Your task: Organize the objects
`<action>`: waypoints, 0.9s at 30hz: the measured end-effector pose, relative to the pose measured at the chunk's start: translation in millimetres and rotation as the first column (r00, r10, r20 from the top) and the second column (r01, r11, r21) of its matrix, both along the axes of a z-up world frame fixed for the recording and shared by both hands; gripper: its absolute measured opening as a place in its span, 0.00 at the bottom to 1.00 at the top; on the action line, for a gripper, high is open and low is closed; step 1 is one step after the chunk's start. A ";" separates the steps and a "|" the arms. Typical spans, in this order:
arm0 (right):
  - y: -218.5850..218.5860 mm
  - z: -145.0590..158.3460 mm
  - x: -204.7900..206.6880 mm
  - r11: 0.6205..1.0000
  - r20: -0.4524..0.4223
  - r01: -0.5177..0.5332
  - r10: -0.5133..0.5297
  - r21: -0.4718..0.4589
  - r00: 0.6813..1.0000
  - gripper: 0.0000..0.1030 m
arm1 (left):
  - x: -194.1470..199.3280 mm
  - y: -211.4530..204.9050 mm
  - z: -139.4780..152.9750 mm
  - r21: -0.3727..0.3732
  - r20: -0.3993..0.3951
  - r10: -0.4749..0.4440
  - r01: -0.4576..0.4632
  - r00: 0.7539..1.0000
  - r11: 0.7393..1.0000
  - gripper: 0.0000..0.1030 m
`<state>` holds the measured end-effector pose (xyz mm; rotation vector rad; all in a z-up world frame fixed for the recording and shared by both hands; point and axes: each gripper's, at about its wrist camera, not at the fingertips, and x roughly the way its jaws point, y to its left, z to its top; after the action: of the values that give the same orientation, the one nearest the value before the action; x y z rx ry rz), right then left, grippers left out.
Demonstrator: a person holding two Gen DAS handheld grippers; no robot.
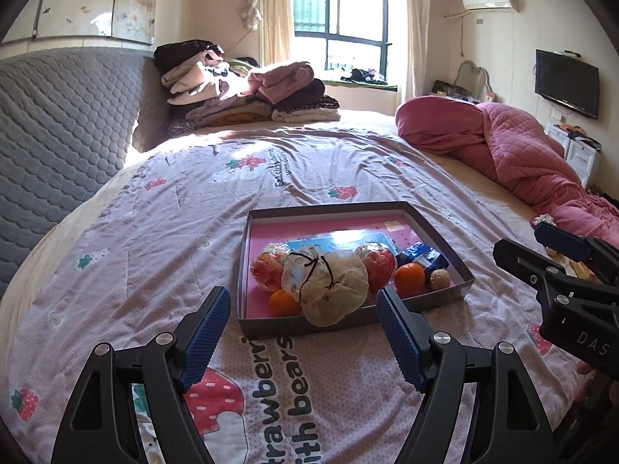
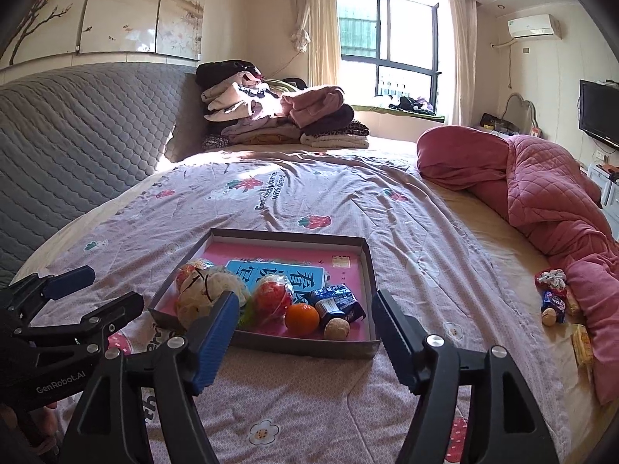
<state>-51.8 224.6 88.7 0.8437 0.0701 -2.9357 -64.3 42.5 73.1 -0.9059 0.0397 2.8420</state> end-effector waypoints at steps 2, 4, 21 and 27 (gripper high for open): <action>0.5 -0.9 2.3 1.000 -0.001 0.004 -0.004 -0.001 1.000 0.68 | 1.7 -0.4 -1.4 0.001 0.002 0.000 0.000 1.000 1.000 0.76; 1.3 -2.0 4.5 1.000 -0.001 0.007 -0.007 -0.002 1.000 0.68 | 3.3 -1.1 -2.0 0.003 0.001 0.004 -0.004 1.000 1.000 0.76; -0.5 -19.9 12.5 1.000 0.020 0.015 -0.015 0.006 1.000 0.68 | 7.1 0.6 -22.0 -0.019 0.002 0.014 -0.014 1.000 1.000 0.76; 1.2 -31.7 15.5 1.000 0.028 0.014 -0.014 0.007 1.000 0.68 | 4.0 3.8 -36.8 -0.007 0.024 0.001 -0.001 1.000 1.000 0.76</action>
<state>-36.3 225.8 57.0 0.8898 0.0726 -2.9374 -60.3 46.3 36.3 -0.9414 0.0461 2.8337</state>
